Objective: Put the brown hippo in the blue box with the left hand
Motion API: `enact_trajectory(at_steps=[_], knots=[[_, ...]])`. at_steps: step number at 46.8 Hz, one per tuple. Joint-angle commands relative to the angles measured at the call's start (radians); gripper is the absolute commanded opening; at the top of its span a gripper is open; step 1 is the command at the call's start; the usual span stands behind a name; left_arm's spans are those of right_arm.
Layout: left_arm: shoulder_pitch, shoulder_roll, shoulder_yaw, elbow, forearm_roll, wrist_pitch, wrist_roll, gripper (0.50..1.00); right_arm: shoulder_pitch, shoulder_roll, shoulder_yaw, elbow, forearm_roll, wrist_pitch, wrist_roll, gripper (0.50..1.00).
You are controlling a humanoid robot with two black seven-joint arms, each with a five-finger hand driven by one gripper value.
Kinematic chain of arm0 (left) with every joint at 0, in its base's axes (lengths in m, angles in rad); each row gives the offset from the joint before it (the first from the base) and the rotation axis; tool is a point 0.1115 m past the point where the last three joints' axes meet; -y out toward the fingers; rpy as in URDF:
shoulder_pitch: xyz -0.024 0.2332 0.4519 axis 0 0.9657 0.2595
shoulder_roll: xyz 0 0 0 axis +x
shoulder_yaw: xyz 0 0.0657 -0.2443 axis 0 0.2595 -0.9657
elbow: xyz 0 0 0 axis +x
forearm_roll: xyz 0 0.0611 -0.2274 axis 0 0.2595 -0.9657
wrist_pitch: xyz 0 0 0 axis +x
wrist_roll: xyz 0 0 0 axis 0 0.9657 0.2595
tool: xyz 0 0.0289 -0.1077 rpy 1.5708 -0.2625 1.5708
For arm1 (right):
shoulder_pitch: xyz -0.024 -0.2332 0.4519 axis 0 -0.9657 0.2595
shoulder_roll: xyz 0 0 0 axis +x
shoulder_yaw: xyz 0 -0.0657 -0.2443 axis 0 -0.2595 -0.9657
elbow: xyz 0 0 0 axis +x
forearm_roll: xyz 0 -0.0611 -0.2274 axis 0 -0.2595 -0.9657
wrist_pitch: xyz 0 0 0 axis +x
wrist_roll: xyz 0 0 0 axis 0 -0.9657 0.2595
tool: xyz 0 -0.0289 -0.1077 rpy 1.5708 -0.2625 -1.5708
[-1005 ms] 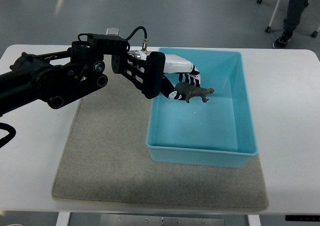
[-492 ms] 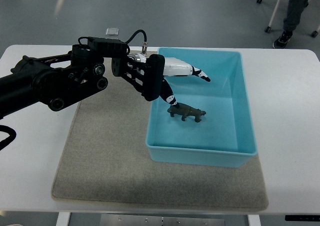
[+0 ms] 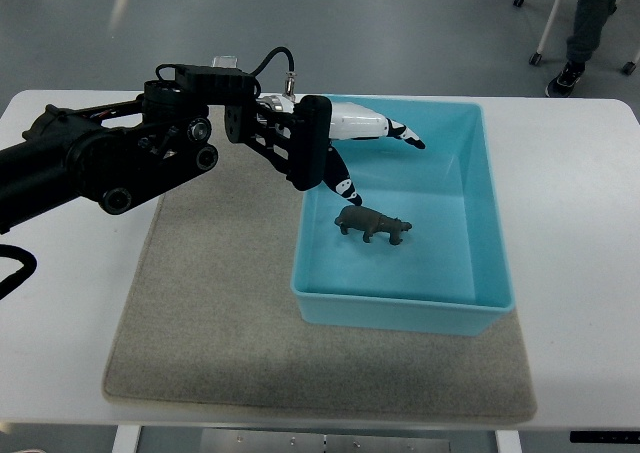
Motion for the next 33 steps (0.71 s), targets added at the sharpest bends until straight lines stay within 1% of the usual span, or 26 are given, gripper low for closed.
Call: enact_trajectory(at_steps=[1,2,4,17,21,33], knots=[[-0.005,0.000,-0.017,0.018,-0.002,0.000,0.000,0.960,0.000,0.000,0.001,0.001,0.000,0.000,0.000,0.936],[-0.005,0.000,-0.024,0.025,-0.002,0.000,0.000,0.985,0.000,0.000,0.001,0.001,0.000,0.000,0.000,0.936],[-0.005,0.001,-0.043,0.036,-0.002,0.000,0.000,0.994,0.000,0.000,0.001,-0.001,0.000,0.000,0.000,0.936],[-0.005,0.008,-0.126,0.105,-0.014,-0.001,0.000,0.996,0.000,0.000,0.000,0.001,0.000,0.000,0.000,0.936],[-0.005,0.011,-0.146,0.150,-0.033,-0.001,0.000,0.996,0.000,0.000,0.000,0.001,0.000,0.000,0.000,0.936],[-0.005,0.015,-0.147,0.248,-0.178,0.002,-0.002,0.996,0.000,0.000,0.000,-0.001,0.000,0.000,0.000,0.936]])
